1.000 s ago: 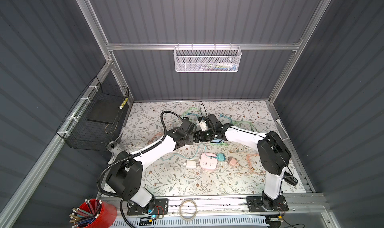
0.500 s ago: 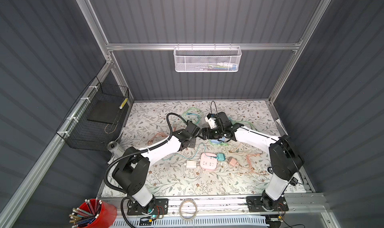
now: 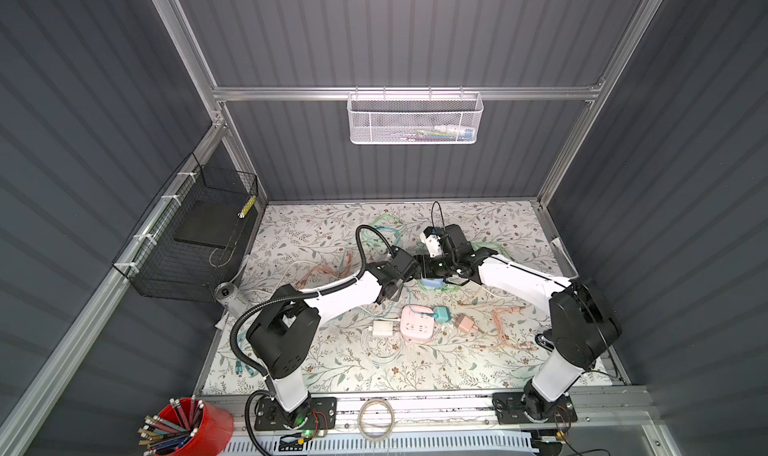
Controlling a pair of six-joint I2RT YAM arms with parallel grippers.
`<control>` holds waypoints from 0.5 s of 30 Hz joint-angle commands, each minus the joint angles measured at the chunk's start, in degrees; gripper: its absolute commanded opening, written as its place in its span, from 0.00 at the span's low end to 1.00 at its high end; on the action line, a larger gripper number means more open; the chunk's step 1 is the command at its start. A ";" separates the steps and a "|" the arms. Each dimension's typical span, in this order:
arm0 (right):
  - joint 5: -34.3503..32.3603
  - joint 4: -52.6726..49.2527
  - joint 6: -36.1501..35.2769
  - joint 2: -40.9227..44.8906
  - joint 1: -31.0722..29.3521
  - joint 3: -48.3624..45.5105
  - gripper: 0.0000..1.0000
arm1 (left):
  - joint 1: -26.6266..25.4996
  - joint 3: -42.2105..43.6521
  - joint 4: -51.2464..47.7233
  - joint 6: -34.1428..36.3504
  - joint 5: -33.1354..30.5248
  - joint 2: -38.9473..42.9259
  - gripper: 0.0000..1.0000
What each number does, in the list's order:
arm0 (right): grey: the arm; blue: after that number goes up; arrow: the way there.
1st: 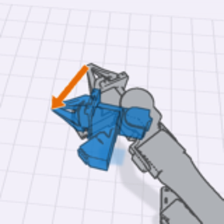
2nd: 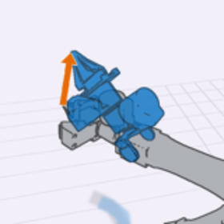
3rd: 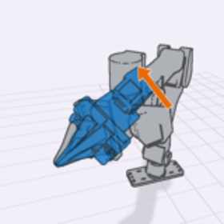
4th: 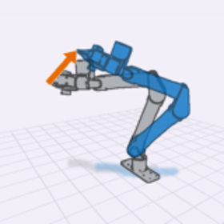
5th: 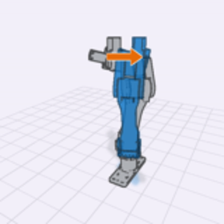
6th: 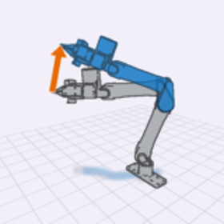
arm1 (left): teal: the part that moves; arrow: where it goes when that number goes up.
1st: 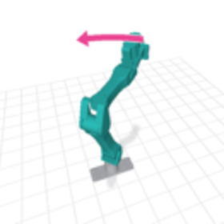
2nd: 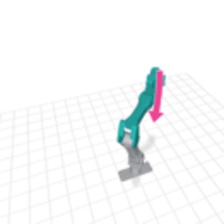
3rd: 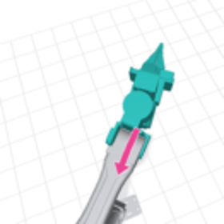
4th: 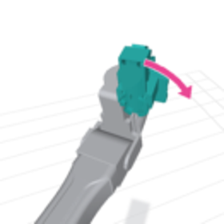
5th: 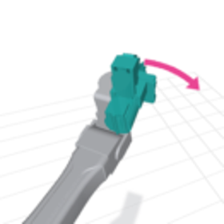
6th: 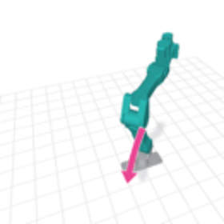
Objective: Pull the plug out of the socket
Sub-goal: 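Lower the teal charger onto the table and open the left gripper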
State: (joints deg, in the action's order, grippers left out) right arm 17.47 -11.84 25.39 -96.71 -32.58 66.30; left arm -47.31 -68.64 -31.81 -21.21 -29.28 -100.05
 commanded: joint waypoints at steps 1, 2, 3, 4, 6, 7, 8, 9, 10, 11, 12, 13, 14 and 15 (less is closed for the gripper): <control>-1.40 -0.56 -1.21 3.05 0.73 -0.60 0.79 | -0.33 -1.12 -2.64 0.58 -2.63 -0.39 0.26; -1.32 -0.65 -1.26 3.64 0.94 -0.81 0.79 | -0.48 -1.00 -2.73 0.55 -2.63 -0.32 0.28; -1.23 -0.72 -1.31 4.00 1.12 -0.90 0.79 | -0.47 -0.80 -2.81 0.47 -2.54 -0.32 0.29; -1.06 -0.89 -1.39 4.28 1.27 -0.85 0.78 | -0.50 -0.71 -2.90 0.44 -2.45 -0.40 0.30; -1.13 -1.39 -1.63 4.50 1.42 -0.76 0.78 | -0.59 -0.62 -2.99 0.43 -2.04 -0.49 0.34; -1.21 -1.57 -1.63 4.47 1.47 -0.76 0.78 | -0.70 -0.69 -3.15 0.43 -1.90 -0.64 0.37; -1.20 -1.62 -1.68 4.42 1.58 -0.74 0.78 | -0.78 -0.78 -3.32 0.63 -1.79 -0.75 0.39; -1.23 -1.72 -1.66 4.46 1.69 -0.87 0.78 | -0.94 -0.96 -3.51 0.72 -1.75 -0.87 0.42; -1.30 -1.62 -1.68 4.43 1.83 -1.04 0.78 | -1.04 -1.01 -3.59 0.92 -1.63 -1.15 0.43; -1.30 -1.63 -1.59 4.52 1.92 -1.13 0.78 | -1.11 -1.05 -3.61 1.02 -1.41 -1.28 0.43; -1.30 -1.61 -1.57 4.59 2.07 -1.26 0.78 | -1.20 -1.05 -3.57 1.07 -1.10 -1.43 0.43; -1.30 -1.61 -1.69 4.77 2.22 -1.35 0.78 | -1.35 -1.02 -3.67 1.17 -1.00 -1.65 0.43; -1.30 -1.68 -1.70 4.77 2.38 -1.43 0.78 | -1.44 -1.14 -3.76 1.15 -1.00 -1.86 0.43; -1.30 -1.77 -1.71 4.81 2.49 -1.44 0.78 | -1.61 -1.32 -3.90 1.24 -0.79 -2.07 0.43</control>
State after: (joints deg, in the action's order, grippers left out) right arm 16.64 -12.21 24.43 -92.51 -30.61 65.69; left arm -48.38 -68.64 -33.80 -20.97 -30.24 -100.73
